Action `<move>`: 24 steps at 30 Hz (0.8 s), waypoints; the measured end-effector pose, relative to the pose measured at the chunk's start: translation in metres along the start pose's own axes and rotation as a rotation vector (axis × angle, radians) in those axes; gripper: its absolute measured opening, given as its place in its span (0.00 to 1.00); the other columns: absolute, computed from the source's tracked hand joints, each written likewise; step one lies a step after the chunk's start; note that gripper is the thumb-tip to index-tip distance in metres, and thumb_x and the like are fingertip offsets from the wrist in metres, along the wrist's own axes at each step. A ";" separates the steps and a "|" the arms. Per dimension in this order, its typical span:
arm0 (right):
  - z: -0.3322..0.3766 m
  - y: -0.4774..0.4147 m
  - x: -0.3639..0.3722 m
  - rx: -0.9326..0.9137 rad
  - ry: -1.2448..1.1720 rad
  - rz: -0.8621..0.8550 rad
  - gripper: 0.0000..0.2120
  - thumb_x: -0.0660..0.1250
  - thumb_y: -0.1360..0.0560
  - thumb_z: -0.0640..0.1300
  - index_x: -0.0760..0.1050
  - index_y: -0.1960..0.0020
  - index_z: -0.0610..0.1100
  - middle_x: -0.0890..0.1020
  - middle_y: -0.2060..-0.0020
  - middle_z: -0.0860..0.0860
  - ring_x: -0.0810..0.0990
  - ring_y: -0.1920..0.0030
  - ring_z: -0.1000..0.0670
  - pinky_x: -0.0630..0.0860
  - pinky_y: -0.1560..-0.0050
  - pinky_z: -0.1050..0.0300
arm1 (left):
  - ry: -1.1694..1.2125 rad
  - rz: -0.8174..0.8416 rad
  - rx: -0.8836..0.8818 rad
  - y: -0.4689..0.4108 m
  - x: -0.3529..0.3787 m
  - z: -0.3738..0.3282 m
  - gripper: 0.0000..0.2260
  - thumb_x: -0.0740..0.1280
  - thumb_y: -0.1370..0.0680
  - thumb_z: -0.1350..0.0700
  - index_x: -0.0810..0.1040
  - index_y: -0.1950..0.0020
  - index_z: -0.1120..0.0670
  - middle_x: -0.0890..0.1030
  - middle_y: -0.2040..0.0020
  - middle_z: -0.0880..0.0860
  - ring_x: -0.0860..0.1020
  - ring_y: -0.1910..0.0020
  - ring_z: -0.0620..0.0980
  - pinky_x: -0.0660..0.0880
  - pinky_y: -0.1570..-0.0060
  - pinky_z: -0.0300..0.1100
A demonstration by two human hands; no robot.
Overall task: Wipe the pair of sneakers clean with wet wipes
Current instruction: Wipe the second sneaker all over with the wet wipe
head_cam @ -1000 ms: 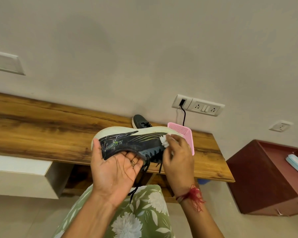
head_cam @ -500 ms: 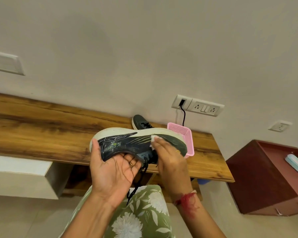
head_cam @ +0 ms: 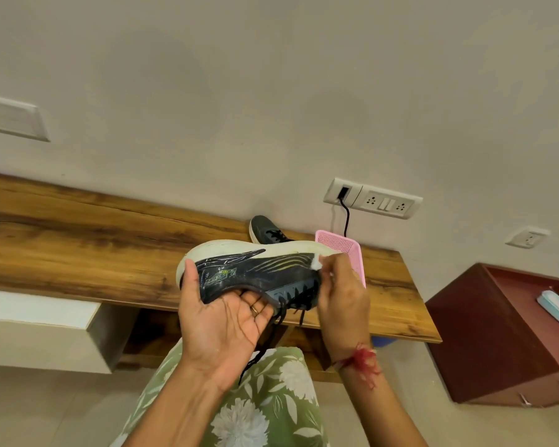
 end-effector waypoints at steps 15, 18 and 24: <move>-0.022 0.004 0.006 -0.051 0.063 0.057 0.06 0.67 0.27 0.32 0.72 0.56 0.40 0.81 0.61 0.45 0.75 0.67 0.51 0.71 0.70 0.62 | 0.008 0.013 -0.017 -0.001 -0.002 -0.001 0.41 0.56 0.31 0.28 0.73 0.34 0.60 0.80 0.40 0.62 0.78 0.40 0.58 0.75 0.44 0.55; -0.038 -0.002 0.001 0.043 0.090 0.013 0.07 0.66 0.26 0.33 0.70 0.57 0.41 0.81 0.61 0.43 0.72 0.67 0.51 0.67 0.69 0.62 | 0.011 0.012 -0.017 0.000 0.000 0.003 0.41 0.57 0.32 0.28 0.73 0.34 0.59 0.80 0.40 0.62 0.79 0.40 0.58 0.76 0.45 0.54; -0.024 -0.002 0.006 -0.065 0.018 0.041 0.14 0.67 0.29 0.28 0.68 0.58 0.45 0.79 0.63 0.46 0.74 0.67 0.52 0.68 0.70 0.65 | 0.054 0.017 -0.039 0.000 0.002 0.008 0.42 0.60 0.35 0.29 0.73 0.34 0.60 0.80 0.41 0.62 0.80 0.43 0.57 0.76 0.48 0.55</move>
Point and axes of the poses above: each hand's wrist, its own y-axis away from the middle knuckle, its own x-axis out of the palm, z = x × y, the point moved 8 cm from there along -y, towards the middle knuckle
